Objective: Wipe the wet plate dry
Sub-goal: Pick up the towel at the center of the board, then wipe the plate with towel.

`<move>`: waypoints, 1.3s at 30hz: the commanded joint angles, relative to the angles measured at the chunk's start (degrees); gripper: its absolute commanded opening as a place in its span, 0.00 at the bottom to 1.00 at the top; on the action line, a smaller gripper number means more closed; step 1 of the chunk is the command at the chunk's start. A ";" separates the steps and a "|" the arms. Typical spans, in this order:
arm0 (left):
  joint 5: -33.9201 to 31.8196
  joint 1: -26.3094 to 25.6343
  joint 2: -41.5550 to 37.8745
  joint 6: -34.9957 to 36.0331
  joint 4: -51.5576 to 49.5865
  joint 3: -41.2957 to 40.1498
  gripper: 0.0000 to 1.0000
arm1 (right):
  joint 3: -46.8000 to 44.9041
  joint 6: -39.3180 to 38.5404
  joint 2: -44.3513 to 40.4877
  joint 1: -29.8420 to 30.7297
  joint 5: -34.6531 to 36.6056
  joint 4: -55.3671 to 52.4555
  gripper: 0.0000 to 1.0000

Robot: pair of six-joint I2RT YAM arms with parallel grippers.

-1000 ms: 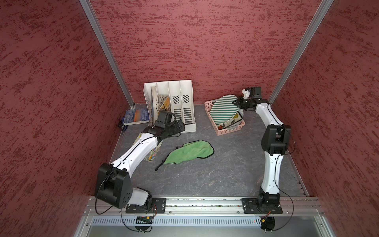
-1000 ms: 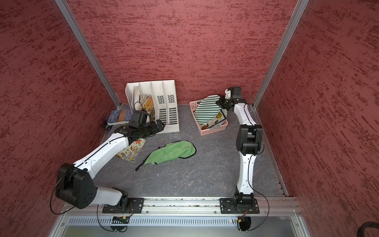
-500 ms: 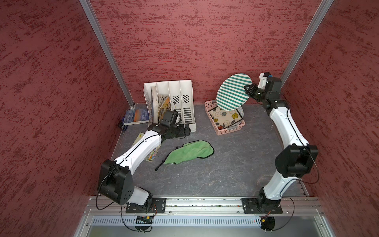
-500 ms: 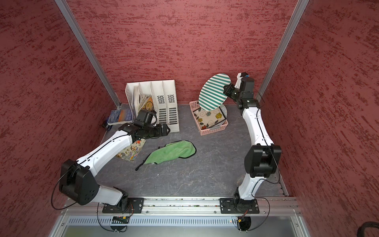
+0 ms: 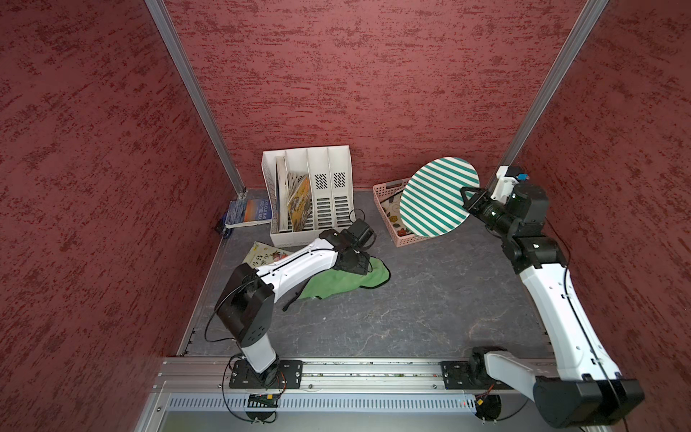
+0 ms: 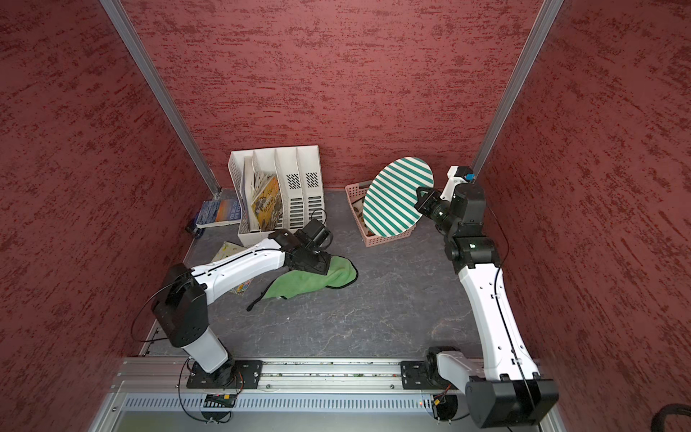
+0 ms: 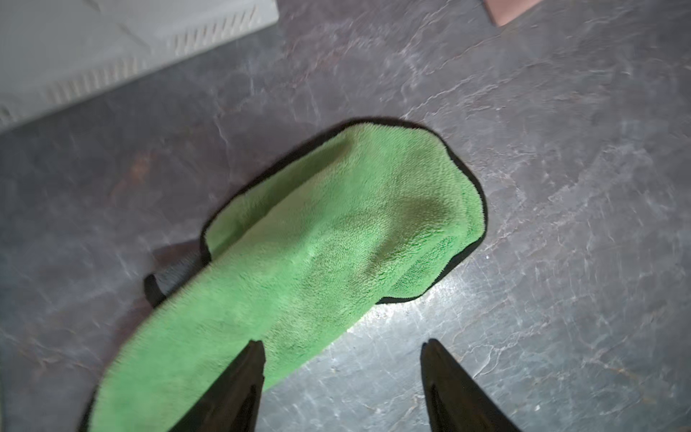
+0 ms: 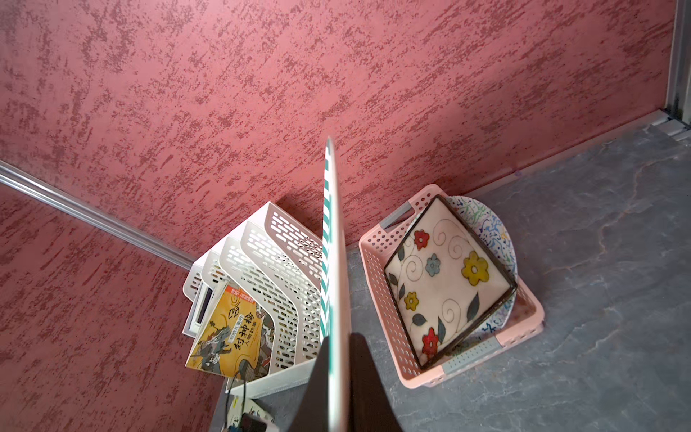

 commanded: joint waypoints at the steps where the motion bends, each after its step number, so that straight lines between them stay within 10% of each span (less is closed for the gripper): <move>1: -2.09 -1.09 3.54 -6.83 -4.21 1.88 0.65 | -0.48 -0.09 -0.98 0.21 0.27 -1.48 0.00; 6: -6.17 -2.94 12.83 -13.93 -7.41 6.02 0.99 | -2.39 0.32 -3.65 0.29 -1.62 -2.99 0.00; 9: -8.85 -3.55 16.72 -17.59 -7.99 7.20 0.99 | -4.63 0.62 -6.48 0.25 -2.44 -4.10 0.00; 12: -9.25 -3.46 18.53 -20.92 -6.91 6.42 0.84 | -7.10 0.69 -9.78 0.22 -2.50 -5.39 0.00; 19: -4.97 -3.86 8.35 -16.81 4.68 2.28 0.02 | -14.52 5.46 -15.83 0.20 -0.61 -3.71 0.00; 29: 13.00 -3.55 -9.03 -6.13 6.47 18.80 0.00 | -22.55 18.95 -10.38 0.07 -15.47 23.14 0.00; 39: 20.42 -8.02 3.00 -3.69 4.60 37.80 0.00 | -23.50 34.87 -6.16 0.41 -18.64 44.92 0.00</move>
